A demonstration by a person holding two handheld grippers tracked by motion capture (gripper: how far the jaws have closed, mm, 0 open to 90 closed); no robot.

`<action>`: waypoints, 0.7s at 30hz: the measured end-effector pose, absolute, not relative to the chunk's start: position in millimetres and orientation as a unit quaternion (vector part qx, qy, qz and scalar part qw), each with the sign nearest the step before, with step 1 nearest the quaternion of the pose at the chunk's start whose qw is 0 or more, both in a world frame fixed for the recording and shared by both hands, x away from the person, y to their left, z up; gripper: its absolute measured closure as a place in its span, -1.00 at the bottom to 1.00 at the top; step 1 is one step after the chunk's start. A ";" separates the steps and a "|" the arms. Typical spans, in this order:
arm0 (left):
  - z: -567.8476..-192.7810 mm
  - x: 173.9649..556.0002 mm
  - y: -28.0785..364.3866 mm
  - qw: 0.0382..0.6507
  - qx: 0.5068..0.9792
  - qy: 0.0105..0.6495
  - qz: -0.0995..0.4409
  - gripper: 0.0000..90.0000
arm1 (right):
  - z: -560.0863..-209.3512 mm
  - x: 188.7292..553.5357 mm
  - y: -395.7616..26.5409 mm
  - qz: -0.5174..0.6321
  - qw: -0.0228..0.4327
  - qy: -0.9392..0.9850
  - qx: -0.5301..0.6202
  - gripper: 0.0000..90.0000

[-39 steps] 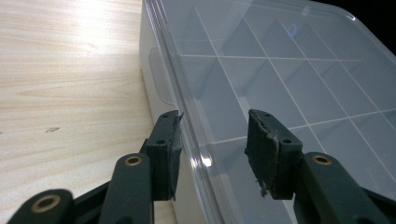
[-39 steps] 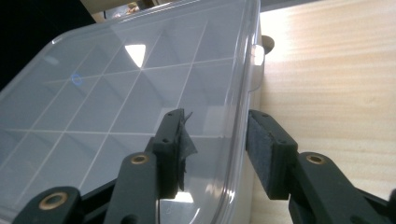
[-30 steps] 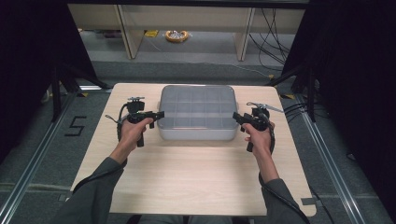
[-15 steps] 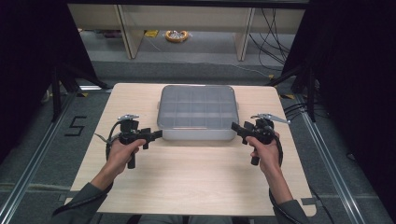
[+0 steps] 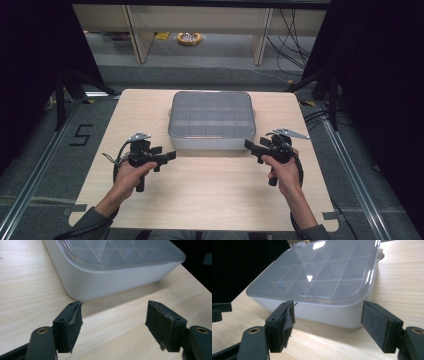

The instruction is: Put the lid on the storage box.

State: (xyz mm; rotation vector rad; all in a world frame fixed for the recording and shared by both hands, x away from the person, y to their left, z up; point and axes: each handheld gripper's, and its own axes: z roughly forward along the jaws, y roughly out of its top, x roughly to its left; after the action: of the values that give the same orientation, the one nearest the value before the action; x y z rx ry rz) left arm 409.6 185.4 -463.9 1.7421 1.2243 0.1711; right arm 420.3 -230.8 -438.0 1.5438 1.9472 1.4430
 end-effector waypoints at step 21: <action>-477.3 380.5 179.0 0.483 0.736 0.471 0.060 -0.51 | -450.3 403.3 -219.2 0.485 0.111 0.691 0.525 -0.57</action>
State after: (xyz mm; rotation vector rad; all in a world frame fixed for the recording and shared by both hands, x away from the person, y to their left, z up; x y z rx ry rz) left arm 380.5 179.0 -477.3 1.7939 1.1473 0.1466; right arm 403.3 -219.2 -450.3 1.5427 2.0287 1.4233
